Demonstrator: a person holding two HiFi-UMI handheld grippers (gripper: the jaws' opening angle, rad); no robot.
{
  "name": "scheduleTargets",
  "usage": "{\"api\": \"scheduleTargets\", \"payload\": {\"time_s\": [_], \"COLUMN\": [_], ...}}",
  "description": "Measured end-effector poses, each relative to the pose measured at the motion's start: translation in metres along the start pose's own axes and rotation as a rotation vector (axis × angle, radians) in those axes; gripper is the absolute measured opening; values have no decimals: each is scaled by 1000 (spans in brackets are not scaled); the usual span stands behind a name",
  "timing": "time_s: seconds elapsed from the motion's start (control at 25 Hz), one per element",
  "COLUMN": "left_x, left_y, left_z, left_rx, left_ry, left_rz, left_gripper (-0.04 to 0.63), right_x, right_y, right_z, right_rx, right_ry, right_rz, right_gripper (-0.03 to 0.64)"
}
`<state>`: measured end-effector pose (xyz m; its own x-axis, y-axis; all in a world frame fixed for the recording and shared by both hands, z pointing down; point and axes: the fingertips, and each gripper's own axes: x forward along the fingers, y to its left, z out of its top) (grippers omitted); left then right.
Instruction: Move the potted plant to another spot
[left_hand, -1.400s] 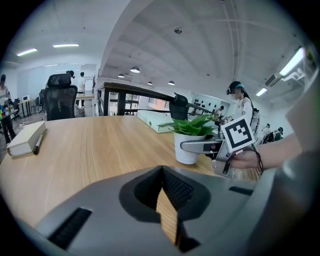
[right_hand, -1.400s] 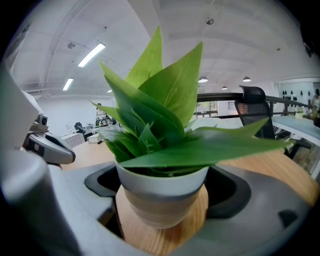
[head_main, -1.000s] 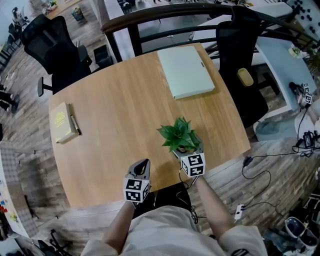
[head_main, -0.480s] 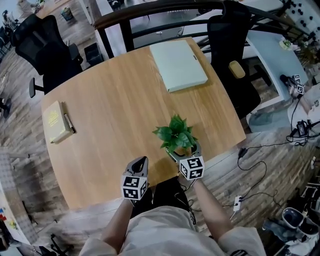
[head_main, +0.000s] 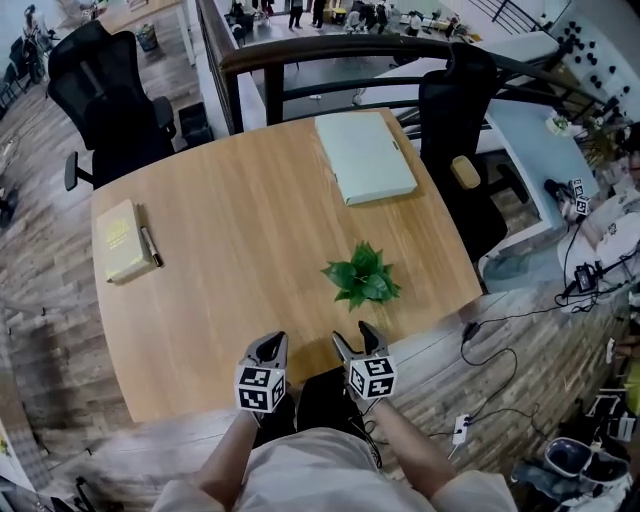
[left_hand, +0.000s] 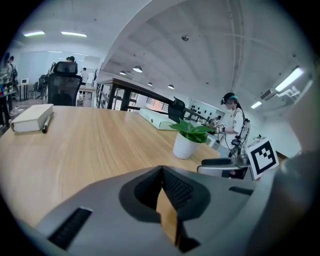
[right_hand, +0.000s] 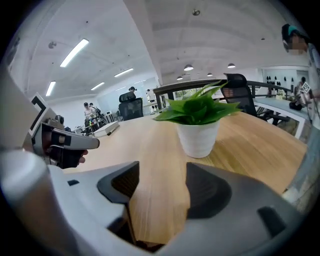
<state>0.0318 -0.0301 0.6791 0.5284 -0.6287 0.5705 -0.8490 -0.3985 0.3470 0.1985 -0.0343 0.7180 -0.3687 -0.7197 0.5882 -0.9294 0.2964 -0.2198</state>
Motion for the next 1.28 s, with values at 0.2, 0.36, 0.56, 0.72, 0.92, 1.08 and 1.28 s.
{"api": "scheduleTargets", "payload": {"time_s": [0.2, 0.36, 0.56, 0.72, 0.92, 1.08, 1.28], "left_x": [-26, -51, -75, -86, -104, -114, -124], "left_y": [15, 23, 36, 37, 30, 32, 25], "left_z": [-2, 0, 10, 28, 66, 101, 140], "left_rx": [-40, -68, -52, -39, -53, -27, -3], "left_ry": [-33, -58, -73, -98, -171, -251, -346], "left_rz": [-4, -12, -12, 1, 10, 56, 89], "left_gripper": [11, 11, 11, 11, 11, 11, 11], "right_x": [2, 8, 10, 4, -10, -18, -35], "right_y": [55, 102, 141, 145, 153, 153, 149], "right_z": [-1, 8, 41, 68, 114, 146, 178], "right_rx": [-53, -20, -91, -120, -173, -199, -229], "right_ry": [45, 63, 7, -45, -115, -179, -246], "right_rz": [37, 116, 150, 135, 160, 167, 187], "right_gripper": [5, 5, 3, 3, 3, 3, 3]}}
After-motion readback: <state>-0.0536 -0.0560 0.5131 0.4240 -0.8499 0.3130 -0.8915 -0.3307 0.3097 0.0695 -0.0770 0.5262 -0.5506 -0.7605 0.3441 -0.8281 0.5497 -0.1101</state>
